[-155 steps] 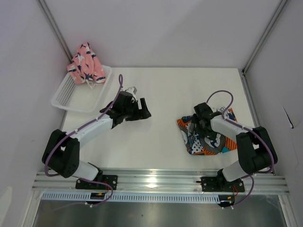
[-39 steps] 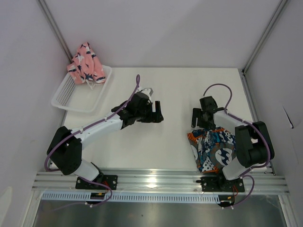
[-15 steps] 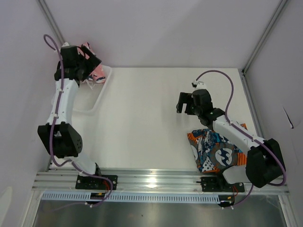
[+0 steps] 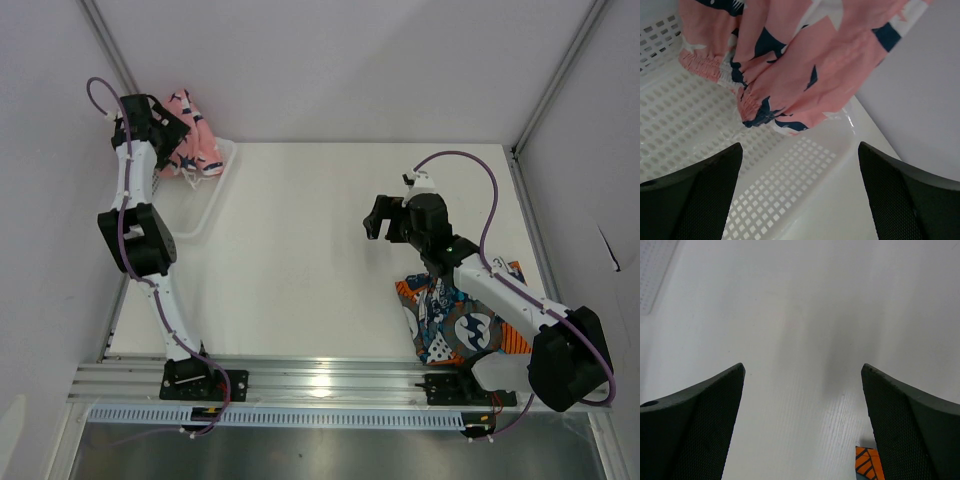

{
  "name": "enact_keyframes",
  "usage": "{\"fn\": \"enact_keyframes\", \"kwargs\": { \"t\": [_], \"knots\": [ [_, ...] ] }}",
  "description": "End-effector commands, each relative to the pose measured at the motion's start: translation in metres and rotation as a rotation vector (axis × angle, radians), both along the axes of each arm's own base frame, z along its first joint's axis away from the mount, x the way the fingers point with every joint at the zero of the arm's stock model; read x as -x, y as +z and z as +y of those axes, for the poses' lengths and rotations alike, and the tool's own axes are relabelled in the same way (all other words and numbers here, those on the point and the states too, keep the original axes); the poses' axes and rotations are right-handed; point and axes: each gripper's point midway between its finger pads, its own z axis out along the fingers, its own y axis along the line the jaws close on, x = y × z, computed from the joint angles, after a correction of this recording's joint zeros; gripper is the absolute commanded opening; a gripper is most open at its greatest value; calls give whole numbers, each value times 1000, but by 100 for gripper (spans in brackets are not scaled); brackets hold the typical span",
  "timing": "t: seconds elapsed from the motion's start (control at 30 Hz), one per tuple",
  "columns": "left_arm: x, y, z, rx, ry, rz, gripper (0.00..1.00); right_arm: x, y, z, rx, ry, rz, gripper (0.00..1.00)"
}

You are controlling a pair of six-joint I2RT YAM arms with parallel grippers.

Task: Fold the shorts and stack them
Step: Grab the shorts from the pile

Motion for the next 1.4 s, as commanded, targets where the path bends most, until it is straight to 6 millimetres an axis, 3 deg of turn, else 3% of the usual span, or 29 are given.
{"fn": "enact_keyframes", "kwargs": {
  "t": [0.0,0.3,0.47,0.53,0.63,0.67,0.7,0.8,0.83,0.9,0.97,1.13,1.17,1.27,1.3,1.37],
  "knots": [
    [-13,10,15,-33,14,-50,98,-2,17,7,-55,11,-57,99],
    [-40,-61,24,20,38,-11,92,-5,12,9,-53,16,-51,99],
    [-51,-86,23,59,42,-10,78,-6,12,8,-53,12,-49,99],
    [-56,-93,19,81,27,-19,48,-6,10,8,-51,12,-47,100],
    [-58,-85,18,84,30,-43,15,-7,9,8,-48,11,-45,99],
    [-56,-83,18,79,29,-50,10,-7,8,8,-46,11,-41,99],
    [-56,-61,20,62,30,-93,0,-7,5,8,-44,13,-35,99],
    [-50,-39,22,31,38,-129,0,-7,2,10,-41,16,-26,99],
    [-47,-16,22,14,41,-161,0,-7,2,9,-41,17,-26,99],
    [-43,4,22,-1,43,-191,0,-8,3,10,-40,18,-23,99],
    [-38,40,19,-7,36,-250,0,-8,2,10,-35,19,-18,100],
    [-18,120,2,6,-3,-386,0,-9,5,9,-29,18,-21,99],
    [-7,152,-4,-2,-14,-441,0,-9,6,9,-29,17,-23,99],
    [14,199,-21,14,-58,-530,0,-9,8,9,-29,18,-26,99],
    [30,232,-29,4,-76,-593,0,-10,10,9,-30,20,-29,99],
    [48,265,-48,10,-119,-656,0,-10,12,10,-35,24,-32,100]
  ]
}}
